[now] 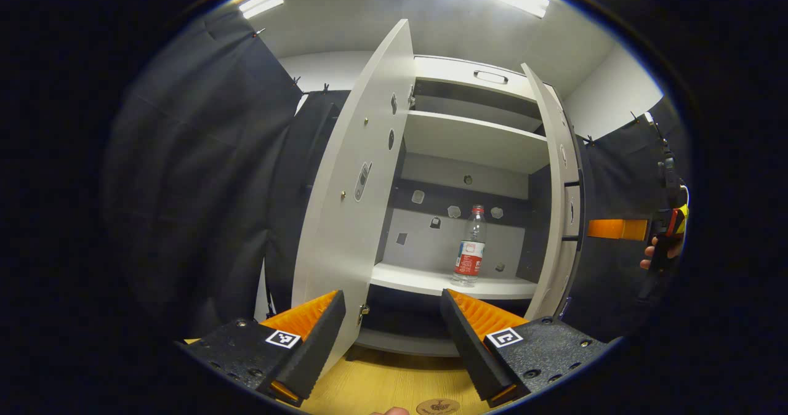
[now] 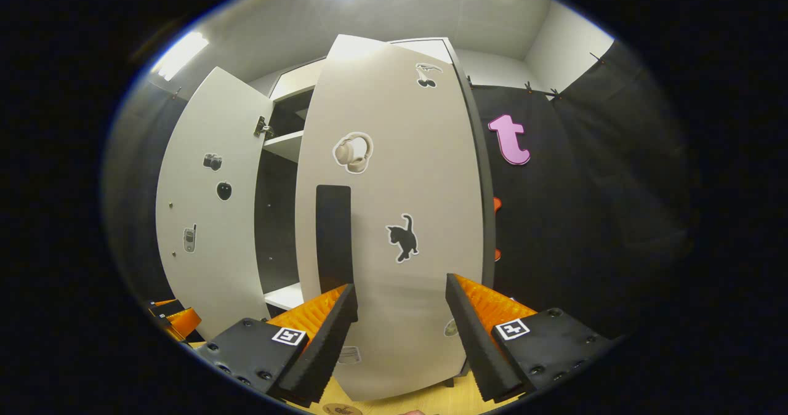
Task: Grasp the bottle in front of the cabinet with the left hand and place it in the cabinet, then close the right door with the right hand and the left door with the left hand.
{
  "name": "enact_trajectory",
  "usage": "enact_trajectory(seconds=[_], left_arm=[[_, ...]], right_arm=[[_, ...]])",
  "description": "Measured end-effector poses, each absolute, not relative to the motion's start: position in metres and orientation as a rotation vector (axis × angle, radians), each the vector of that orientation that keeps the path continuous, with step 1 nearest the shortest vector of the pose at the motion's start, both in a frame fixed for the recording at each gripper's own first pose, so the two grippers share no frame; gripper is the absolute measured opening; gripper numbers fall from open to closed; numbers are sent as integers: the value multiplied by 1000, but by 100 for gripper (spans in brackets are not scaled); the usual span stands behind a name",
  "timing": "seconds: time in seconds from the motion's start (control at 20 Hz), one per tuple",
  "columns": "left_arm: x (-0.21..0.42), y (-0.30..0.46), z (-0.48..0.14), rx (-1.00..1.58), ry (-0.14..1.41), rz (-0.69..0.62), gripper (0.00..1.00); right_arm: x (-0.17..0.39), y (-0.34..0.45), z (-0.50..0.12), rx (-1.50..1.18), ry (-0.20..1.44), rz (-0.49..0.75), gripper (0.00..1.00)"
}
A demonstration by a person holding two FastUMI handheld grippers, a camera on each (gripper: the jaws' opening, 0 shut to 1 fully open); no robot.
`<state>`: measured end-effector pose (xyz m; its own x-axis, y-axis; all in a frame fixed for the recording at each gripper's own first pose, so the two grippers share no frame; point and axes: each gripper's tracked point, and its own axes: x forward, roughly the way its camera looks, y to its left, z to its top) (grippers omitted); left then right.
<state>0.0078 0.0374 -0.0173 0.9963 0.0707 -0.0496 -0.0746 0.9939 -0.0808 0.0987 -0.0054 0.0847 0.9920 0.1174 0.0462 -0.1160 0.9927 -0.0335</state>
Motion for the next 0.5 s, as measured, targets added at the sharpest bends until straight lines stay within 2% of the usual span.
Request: enact_trajectory(seconds=[0.25, 0.3, 0.35, 0.5], left_arm=[[-11, 69, -3, -78, 19, 170, 95], [-15, 78, -1, -71, 20, 196, 94], [-19, 88, 0, -68, 24, 221, 94], [-28, 118, 8, -62, 13, 291, 94]], right_arm=[[110, 6, 82, -56, -60, 118, 95], [112, 7, 82, -56, -58, 118, 100], [115, 9, 81, -53, -54, 117, 95], [123, 13, 79, -48, -45, 114, 95]])
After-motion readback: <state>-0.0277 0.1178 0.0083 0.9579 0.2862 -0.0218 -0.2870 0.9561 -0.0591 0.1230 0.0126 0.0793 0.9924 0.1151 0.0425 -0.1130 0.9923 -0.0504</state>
